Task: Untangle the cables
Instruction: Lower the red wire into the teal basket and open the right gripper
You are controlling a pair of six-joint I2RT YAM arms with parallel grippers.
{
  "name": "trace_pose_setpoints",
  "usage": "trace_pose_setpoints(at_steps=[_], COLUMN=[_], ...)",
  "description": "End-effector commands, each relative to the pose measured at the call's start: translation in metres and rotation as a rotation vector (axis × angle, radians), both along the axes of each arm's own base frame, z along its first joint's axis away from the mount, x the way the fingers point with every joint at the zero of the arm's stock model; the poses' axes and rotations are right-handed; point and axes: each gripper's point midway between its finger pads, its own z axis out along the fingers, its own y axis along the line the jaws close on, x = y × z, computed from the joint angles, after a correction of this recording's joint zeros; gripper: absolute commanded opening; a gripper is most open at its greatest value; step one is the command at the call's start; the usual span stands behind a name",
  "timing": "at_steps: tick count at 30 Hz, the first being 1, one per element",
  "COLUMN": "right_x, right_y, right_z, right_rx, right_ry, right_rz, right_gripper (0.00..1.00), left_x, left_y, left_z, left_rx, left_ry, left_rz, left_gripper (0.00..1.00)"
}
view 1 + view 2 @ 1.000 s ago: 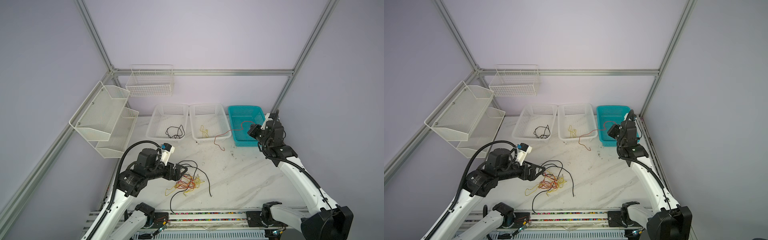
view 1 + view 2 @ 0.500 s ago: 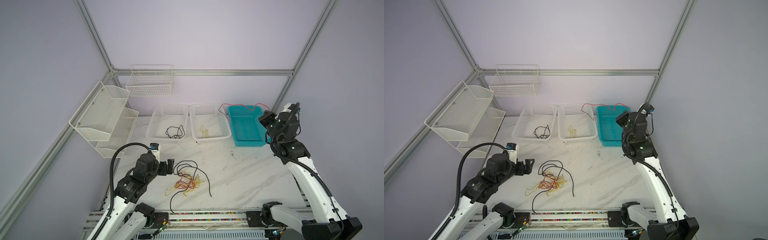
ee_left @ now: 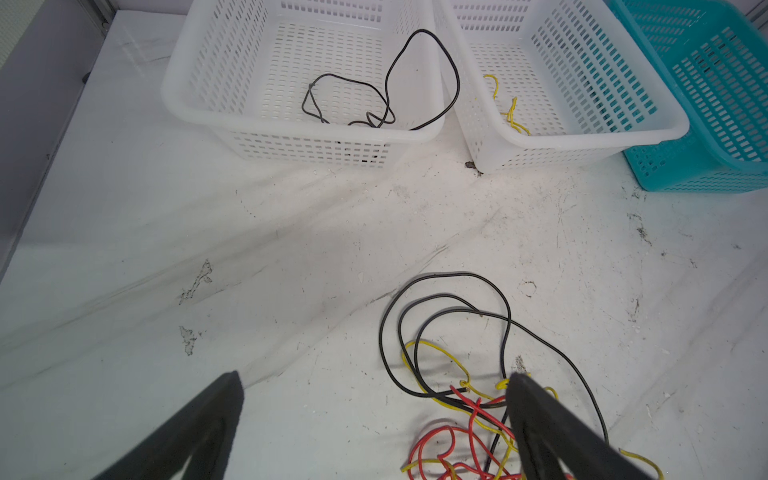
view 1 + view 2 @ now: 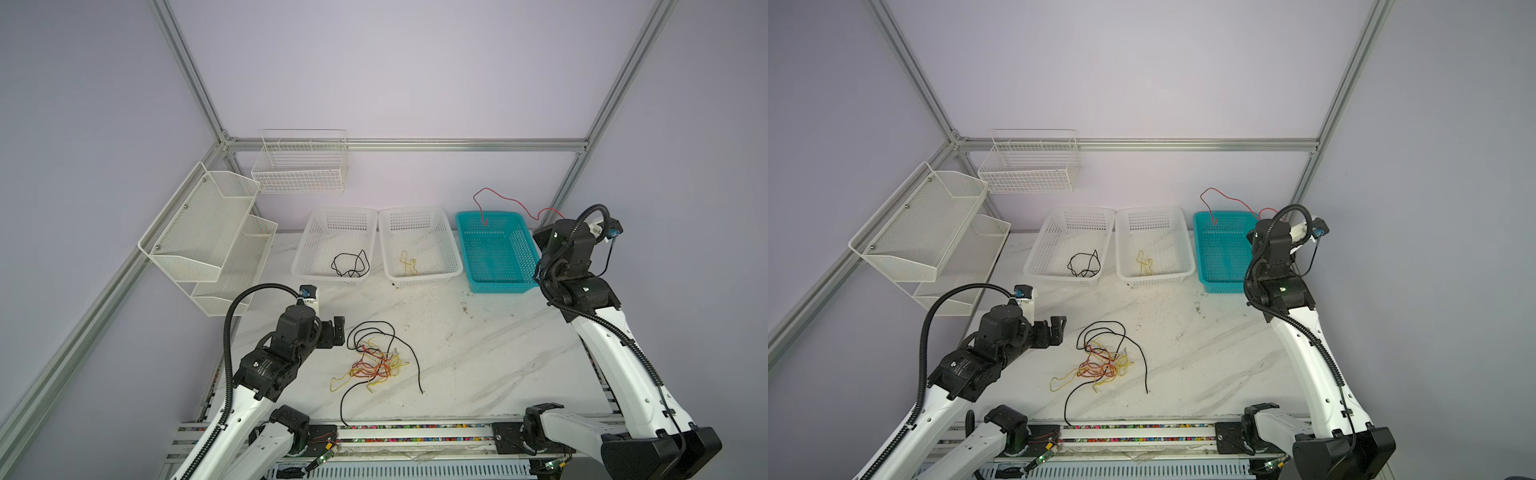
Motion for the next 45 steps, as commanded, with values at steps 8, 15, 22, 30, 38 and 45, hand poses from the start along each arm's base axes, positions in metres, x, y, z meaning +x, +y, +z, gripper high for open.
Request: trace_pose_setpoints(at_steps=[8,15,22,30,38,45], right_x=[-0.002,0.015,0.03,0.055,0.072,0.079], right_y=[-0.021,-0.02,-0.026,-0.029,-0.022,-0.008], right_z=[-0.023,-0.054,-0.089,-0.133,-0.168,-0.177], right_rx=[0.041,0.05,0.045,0.047,0.074,0.098], right_ry=[0.024,0.1,0.177,0.283,0.363,0.392], right_rz=[-0.161,-0.169,-0.205,-0.218,-0.17,-0.079], right_gripper=[0.0,0.0,0.0,0.0,0.0,0.23], left_x=[0.001,0.0,-0.001,-0.001,-0.001,-0.001], left_y=[0.0,0.0,-0.001,-0.001,-0.001,-0.001], left_z=[-0.006,-0.005,-0.005,-0.005,-0.005,-0.006], left_rx=[-0.017,-0.022,-0.023,-0.021,-0.022,-0.021], left_ry=[-0.013,-0.02,-0.023,-0.028,-0.028,-0.024], left_rz=[0.008,0.005,0.002,0.003,0.003,-0.001], left_gripper=[1.0,1.0,1.0,1.0,1.0,0.99])
